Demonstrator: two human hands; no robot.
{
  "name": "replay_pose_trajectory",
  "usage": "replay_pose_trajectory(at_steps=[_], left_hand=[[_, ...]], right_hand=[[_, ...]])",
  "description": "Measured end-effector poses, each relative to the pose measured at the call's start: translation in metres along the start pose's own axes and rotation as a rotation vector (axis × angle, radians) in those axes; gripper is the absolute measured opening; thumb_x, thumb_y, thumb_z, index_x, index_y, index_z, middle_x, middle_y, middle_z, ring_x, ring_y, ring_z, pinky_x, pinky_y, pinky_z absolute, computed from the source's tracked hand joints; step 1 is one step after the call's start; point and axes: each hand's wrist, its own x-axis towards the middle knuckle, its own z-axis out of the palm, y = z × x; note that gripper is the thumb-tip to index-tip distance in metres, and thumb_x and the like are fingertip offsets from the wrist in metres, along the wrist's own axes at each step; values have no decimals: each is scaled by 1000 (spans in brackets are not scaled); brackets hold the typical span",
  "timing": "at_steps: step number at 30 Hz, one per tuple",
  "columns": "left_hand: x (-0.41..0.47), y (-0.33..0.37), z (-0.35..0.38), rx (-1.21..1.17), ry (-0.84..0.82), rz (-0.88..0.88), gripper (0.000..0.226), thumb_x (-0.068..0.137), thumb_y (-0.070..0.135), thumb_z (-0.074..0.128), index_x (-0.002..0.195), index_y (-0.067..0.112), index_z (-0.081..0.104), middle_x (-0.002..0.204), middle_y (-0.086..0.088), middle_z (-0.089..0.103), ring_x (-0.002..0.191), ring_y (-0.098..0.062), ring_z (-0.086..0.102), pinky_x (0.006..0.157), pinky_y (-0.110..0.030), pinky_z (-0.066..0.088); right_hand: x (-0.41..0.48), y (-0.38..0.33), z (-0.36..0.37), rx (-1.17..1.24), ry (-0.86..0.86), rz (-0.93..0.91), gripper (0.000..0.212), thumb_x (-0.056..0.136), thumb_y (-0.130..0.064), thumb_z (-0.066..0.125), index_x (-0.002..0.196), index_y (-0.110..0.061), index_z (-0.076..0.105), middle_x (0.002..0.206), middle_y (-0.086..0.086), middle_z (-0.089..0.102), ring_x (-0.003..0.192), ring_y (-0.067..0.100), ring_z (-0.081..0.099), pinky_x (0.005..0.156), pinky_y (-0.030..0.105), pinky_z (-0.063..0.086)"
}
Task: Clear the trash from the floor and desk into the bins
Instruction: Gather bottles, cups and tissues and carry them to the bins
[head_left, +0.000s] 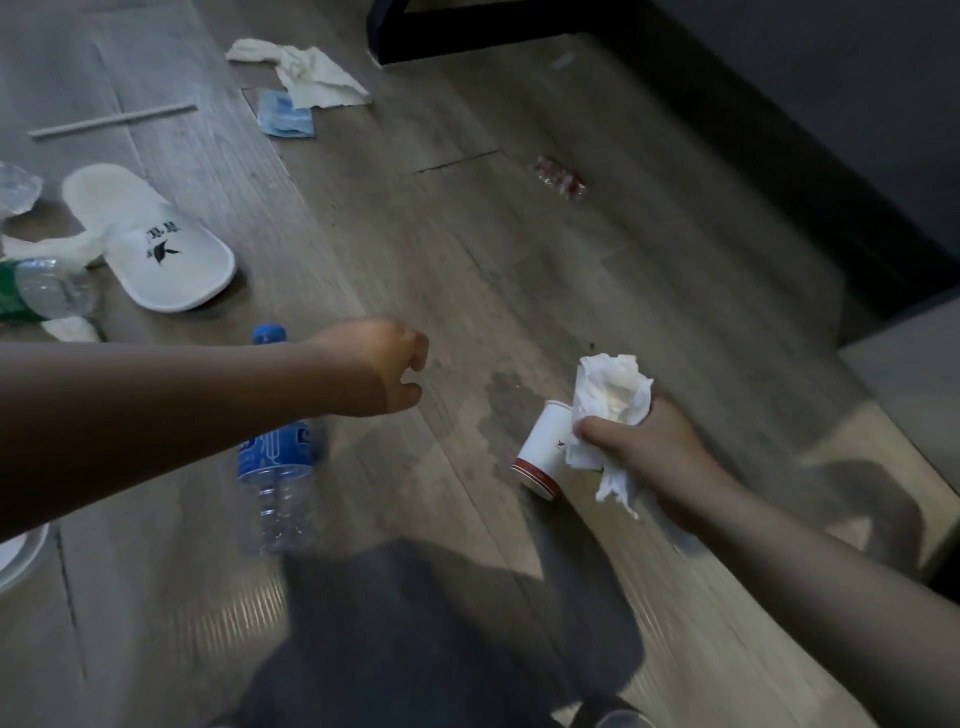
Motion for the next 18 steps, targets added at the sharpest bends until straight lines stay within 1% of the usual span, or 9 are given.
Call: replay_pose_trajectory(at_steps=[2,4,6,8,9,11,14,16,18], left_hand=[[-1,4,1,-1,-19,7,35,89,40,57,119,24,52,111,3,52,95,-13,53,80,-27,47],[-3,7,1,-3,-43,7,35,89,40,57,120,24,52,112,3,52,96,-13,53,82,-28,49],[-4,8,1,0,-54,10,35,90,40,57,121,24,51,112,3,51,96,-13,53,82,-27,49],[-6,7,0,0,-55,5,35,90,39,57,121,24,51,112,3,51,96,-13,53,82,-26,49],[-6,6,-1,0,-57,-1,35,90,38,57,121,24,51,112,3,51,97,-13,54,82,-26,49],[-8,4,-1,2,-59,-14,35,90,37,57,122,24,51,113,3,52,98,-13,54,82,-25,48],[-11,-3,-2,2,-50,-15,33,90,35,57,121,23,51,111,3,53,98,-12,53,80,-24,46],[-13,-7,-2,-3,-42,-21,33,90,34,58,120,22,52,111,3,53,99,-12,53,83,-25,48],[-16,-12,-2,-3,-32,-24,32,90,34,57,120,22,52,112,3,53,99,-12,53,86,-27,49]], right_hand=[[-3,10,-3,-3,70,4,30,77,-11,68,106,-11,62,82,7,71,58,19,68,56,36,54],[-2,17,-3,-47,138,-7,41,75,-12,68,115,-18,59,94,4,71,73,24,71,68,45,59],[4,24,-1,-104,174,-34,50,74,-15,69,121,-20,55,102,1,68,84,21,68,71,39,58],[10,26,6,-146,192,-34,56,74,-17,71,125,-19,50,107,-2,63,90,15,62,66,26,50],[14,27,11,-149,189,-36,56,73,-18,71,125,-19,49,109,-4,60,91,13,59,63,23,46],[20,29,22,-172,161,-78,49,74,-16,71,118,-23,52,113,-6,56,93,11,56,63,17,41],[32,30,37,-245,122,-140,49,75,-17,68,122,-22,59,119,-3,53,99,12,54,58,6,35],[38,29,42,-234,139,-104,55,75,-21,70,127,-17,53,122,0,50,101,12,51,59,10,35],[44,28,44,-228,153,-96,59,74,-24,73,126,-13,47,122,1,51,100,13,51,65,18,40]])
